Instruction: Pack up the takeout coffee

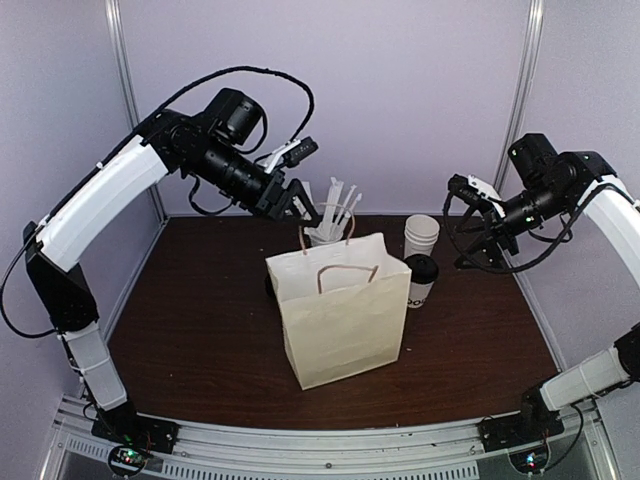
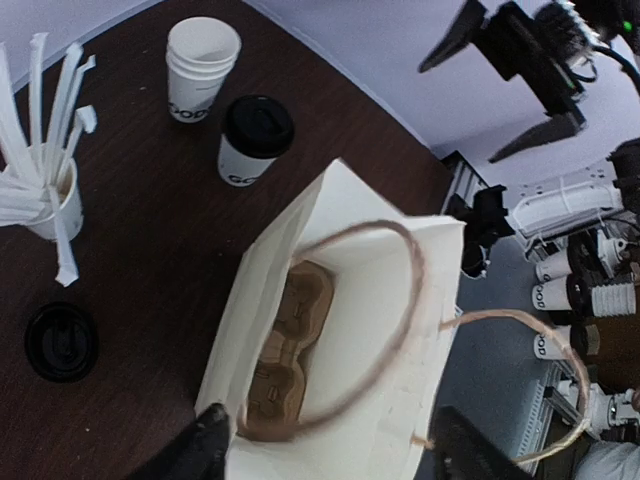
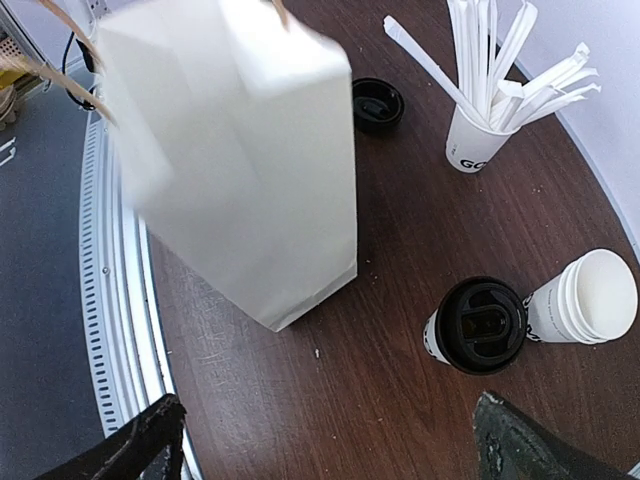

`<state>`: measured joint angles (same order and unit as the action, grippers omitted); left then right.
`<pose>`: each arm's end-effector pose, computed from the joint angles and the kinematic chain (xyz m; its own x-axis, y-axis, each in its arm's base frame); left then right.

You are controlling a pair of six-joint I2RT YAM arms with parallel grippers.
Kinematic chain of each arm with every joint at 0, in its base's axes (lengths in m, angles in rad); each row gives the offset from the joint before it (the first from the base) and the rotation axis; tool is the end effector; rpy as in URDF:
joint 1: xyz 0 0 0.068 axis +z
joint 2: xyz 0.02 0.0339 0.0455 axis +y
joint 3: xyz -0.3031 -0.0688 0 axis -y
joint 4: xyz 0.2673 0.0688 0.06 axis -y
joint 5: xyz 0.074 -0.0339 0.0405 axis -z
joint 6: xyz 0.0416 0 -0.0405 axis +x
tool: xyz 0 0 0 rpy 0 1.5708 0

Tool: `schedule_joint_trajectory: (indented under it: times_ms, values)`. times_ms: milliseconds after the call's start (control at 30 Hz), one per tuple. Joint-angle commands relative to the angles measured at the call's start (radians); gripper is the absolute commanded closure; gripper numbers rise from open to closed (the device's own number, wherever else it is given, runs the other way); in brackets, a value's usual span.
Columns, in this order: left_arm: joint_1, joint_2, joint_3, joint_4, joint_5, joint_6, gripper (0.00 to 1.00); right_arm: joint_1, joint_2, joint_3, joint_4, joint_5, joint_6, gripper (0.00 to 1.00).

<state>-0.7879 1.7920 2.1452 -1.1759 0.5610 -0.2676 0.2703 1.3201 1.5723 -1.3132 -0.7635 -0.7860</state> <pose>0.2600 -0.2927 0.4779 -0.7248 0.4110 -0.5529 0.6883 0.4659 -0.5560 0.2231 0.0917 0.4411 -0.2279 -0.5935 -0.7719 -0.9613 0.2634 0.0812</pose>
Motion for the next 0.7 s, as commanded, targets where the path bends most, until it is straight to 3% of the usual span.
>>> schedule_joint_trajectory:
  times_ms: [0, 300, 533, 667]
  values:
    - [0.07, 0.025, 0.032, 0.004, -0.136, -0.05, 0.02, -0.005, 0.006, 0.026, -0.006, -0.039, 0.002, 0.0]
    - [0.078, -0.116, -0.048, 0.134, -0.132, -0.026, 0.02, 0.038, 0.034, 0.037, -0.023, -0.1, -0.009, 0.0]
    - [0.07, -0.158, -0.228, 0.18, -0.023, 0.023, 0.16, 0.285, 0.064, 0.106, -0.031, 0.0, -0.052, 0.0]
    - [0.033, -0.174, -0.287, 0.251, -0.053, 0.059, 0.22, 0.374, 0.142, 0.214, -0.04, 0.016, -0.044, 0.0]
